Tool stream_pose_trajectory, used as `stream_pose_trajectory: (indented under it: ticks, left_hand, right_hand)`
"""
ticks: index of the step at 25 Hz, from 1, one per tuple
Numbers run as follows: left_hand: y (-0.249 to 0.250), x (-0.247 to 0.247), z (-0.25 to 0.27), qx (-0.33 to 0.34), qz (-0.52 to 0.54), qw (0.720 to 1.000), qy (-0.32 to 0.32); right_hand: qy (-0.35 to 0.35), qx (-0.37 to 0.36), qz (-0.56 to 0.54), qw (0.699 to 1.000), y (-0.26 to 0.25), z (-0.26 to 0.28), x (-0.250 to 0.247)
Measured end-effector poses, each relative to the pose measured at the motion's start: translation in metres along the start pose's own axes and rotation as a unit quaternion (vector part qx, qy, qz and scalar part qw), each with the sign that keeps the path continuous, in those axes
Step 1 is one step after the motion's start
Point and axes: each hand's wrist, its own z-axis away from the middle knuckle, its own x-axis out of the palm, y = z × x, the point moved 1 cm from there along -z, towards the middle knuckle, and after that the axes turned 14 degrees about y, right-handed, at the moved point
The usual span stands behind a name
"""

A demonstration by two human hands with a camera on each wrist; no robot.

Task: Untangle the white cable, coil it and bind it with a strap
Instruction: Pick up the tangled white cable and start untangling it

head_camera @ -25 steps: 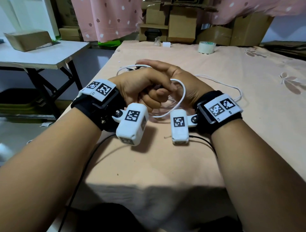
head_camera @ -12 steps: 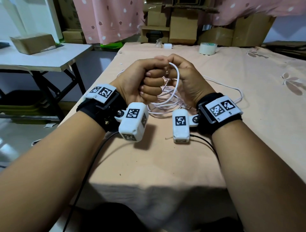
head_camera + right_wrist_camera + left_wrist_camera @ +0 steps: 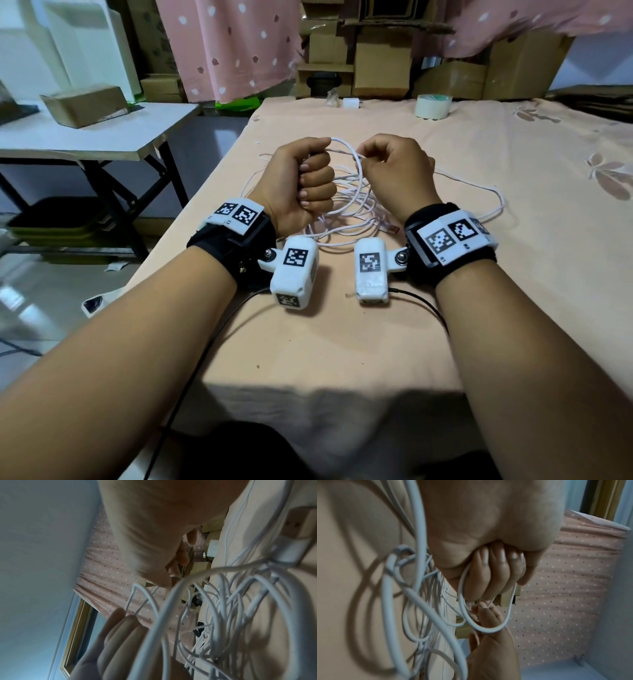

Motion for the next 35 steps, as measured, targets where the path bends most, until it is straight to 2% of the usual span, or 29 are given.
stream_pose_trajectory:
  ticks: [5, 8, 12, 17, 21, 23, 27, 31, 35]
  left_hand:
    - [-0.006, 0.008, 0.002, -0.006, -0.060, 0.998, 0.002]
    - [-0.009, 0.010, 0.003, -0.009, -0.058, 0.998, 0.001]
    - [-0.006, 0.011, 0.006, 0.003, -0.023, 0.999, -0.029]
    - [-0.008, 0.003, 0.001, 0.024, 0.050, 0.998, -0.002]
    - [-0.006, -0.010, -0.002, 0.052, 0.102, 0.992, 0.054]
    - [-0.007, -0.016, -0.002, 0.056, 0.109, 0.990, 0.063]
    - [-0.010, -0.017, -0.004, 0.051, 0.120, 0.990, 0.056]
    - [-0.007, -0.022, -0.007, 0.043, 0.170, 0.982, 0.063]
    - [-0.007, -0.019, -0.013, 0.074, 0.236, 0.962, 0.115]
  right_hand:
    - [0.086, 0.048, -0.022, 0.995, 0.004, -0.003, -0.005]
    - [0.119, 0.061, 0.014, 0.991, 0.007, -0.006, -0.007]
    - [0.158, 0.101, -0.005, 0.982, 0.011, -0.004, -0.007]
    - [0.139, 0.198, -0.095, 0.966, 0.025, -0.004, 0.007]
    - [0.076, 0.247, -0.315, 0.913, 0.025, 0.002, 0.013]
    - [0.062, 0.250, -0.379, 0.889, 0.022, 0.006, 0.013]
    - [0.057, 0.255, -0.415, 0.872, 0.019, 0.009, 0.006]
    - [0.016, 0.250, -0.453, 0.856, 0.012, 0.013, 0.002]
    - [-0.027, 0.255, -0.470, 0.844, 0.009, 0.016, 0.002]
